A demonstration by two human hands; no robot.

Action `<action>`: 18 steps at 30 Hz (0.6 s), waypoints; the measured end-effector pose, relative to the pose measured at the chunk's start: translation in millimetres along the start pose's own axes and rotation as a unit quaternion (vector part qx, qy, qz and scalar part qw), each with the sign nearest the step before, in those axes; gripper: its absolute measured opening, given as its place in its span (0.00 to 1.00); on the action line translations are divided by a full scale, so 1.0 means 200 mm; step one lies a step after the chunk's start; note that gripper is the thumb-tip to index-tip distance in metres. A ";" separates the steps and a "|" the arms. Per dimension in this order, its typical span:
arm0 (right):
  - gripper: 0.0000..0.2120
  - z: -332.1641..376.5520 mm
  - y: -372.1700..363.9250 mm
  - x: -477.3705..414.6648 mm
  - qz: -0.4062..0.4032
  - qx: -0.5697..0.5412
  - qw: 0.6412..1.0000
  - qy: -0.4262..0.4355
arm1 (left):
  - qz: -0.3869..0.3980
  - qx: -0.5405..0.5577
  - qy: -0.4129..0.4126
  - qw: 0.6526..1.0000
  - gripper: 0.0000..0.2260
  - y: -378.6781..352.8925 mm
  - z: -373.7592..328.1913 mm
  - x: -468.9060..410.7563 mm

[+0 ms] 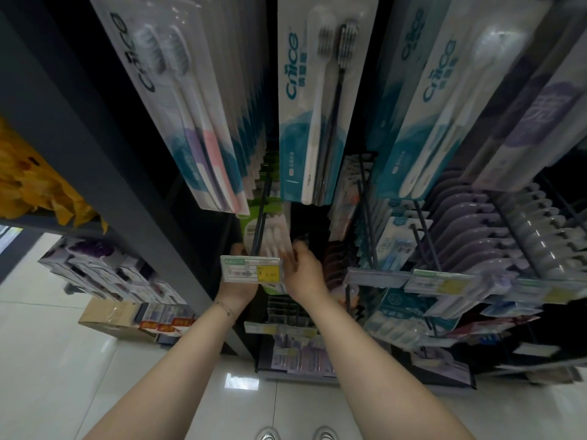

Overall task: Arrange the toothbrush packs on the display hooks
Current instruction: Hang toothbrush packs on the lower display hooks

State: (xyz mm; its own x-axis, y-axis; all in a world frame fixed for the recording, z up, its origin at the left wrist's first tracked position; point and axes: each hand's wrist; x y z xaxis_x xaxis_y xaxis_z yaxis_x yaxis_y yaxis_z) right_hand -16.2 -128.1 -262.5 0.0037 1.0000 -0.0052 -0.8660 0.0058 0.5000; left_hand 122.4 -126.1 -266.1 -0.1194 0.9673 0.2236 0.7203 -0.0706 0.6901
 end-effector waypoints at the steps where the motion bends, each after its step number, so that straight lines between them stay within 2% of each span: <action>1: 0.08 0.01 0.00 0.00 0.006 0.001 1.000 -0.003 | -0.010 0.022 0.001 1.000 0.07 0.00 0.00 -0.01; 5: 0.10 0.01 0.02 0.03 0.016 0.025 1.000 0.008 | -0.007 0.062 0.037 0.997 0.02 0.01 -0.01 0.02; 10: 0.16 -0.01 0.10 0.11 0.027 0.134 0.990 0.027 | 0.011 0.080 0.024 0.996 0.04 0.02 0.03 0.07; 16: 0.15 -0.07 0.22 0.24 0.048 0.302 0.950 0.063 | 0.085 -0.039 -0.041 0.995 0.03 -0.01 0.03 0.15; 18: 0.15 -0.09 0.26 0.29 0.050 0.332 0.940 0.064 | 0.099 -0.095 -0.073 0.988 0.09 -0.02 0.01 0.16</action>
State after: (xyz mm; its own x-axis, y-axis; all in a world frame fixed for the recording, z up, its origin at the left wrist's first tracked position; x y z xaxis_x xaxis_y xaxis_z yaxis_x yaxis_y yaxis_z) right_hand -69.8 -69.4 -252.5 -0.1594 0.9871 -0.0123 -0.3559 -0.0458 0.9334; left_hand 116.9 -93.5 -264.2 0.1203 0.9539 0.2750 0.5760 -0.2927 0.7632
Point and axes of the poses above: each hand's wrist, its own x-axis away from the middle knuckle, its own y-axis out of the back of the hand, z = x × y, and after that the axes turned 7 degrees about y, right-handed
